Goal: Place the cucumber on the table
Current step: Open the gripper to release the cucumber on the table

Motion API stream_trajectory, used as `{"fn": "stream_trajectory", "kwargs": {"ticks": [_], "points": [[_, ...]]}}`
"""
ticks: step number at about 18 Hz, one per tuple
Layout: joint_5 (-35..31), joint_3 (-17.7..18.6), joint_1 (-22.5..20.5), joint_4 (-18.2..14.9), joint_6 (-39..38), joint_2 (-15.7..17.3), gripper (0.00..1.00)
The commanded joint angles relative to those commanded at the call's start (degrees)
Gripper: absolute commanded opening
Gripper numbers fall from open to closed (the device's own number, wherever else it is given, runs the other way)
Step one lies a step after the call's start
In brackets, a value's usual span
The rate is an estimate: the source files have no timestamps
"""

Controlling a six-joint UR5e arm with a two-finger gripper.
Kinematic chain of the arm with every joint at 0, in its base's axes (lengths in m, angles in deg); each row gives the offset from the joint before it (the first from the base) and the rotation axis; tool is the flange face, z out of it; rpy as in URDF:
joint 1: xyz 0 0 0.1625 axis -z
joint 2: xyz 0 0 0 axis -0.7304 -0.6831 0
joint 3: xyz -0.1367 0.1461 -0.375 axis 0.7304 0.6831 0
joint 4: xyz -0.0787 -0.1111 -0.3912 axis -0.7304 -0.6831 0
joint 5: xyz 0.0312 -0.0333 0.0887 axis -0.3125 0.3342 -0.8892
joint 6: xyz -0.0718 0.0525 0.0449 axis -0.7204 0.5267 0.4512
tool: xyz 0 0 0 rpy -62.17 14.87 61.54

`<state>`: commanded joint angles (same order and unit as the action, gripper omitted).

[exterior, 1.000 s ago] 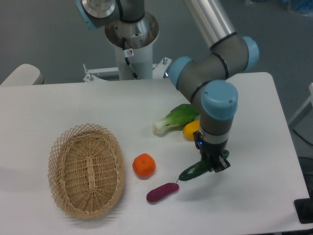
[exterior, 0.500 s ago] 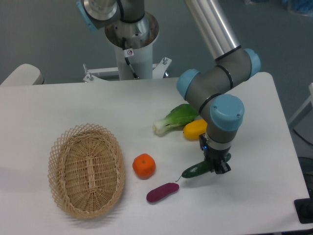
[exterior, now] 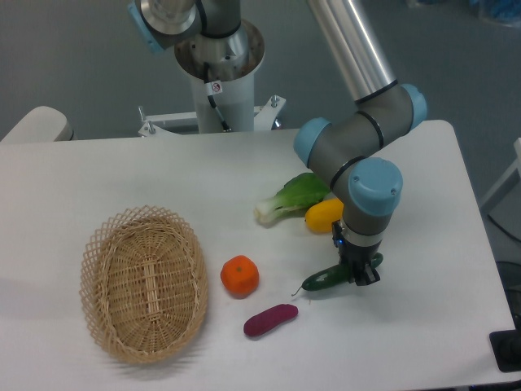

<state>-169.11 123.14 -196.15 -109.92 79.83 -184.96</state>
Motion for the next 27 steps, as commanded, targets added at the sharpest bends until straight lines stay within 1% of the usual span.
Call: {"fn": "stream_trajectory", "kwargs": {"ticks": [6,12,13,14,15,17,19,23,27], "points": [[0.3,1.0,0.1,0.1,-3.3,0.0,0.37],[0.3,1.3,0.1,0.2,-3.3,0.0,0.38],[0.3,1.3,0.1,0.2,-3.3,0.1,0.39],[0.3,1.2,0.1,0.2,-3.3,0.1,0.44],[0.3,1.1,0.1,0.2,-3.3,0.1,0.53],[0.4,1.1,0.0,0.3,-3.3,0.1,0.98],[0.4,0.7,0.0,0.3,-3.5,0.2,1.0],[0.4,0.0,0.3,0.3,-8.6,0.9,1.0],[0.4,-3.9,1.4,-0.4,-15.3,1.8,1.0]]}}
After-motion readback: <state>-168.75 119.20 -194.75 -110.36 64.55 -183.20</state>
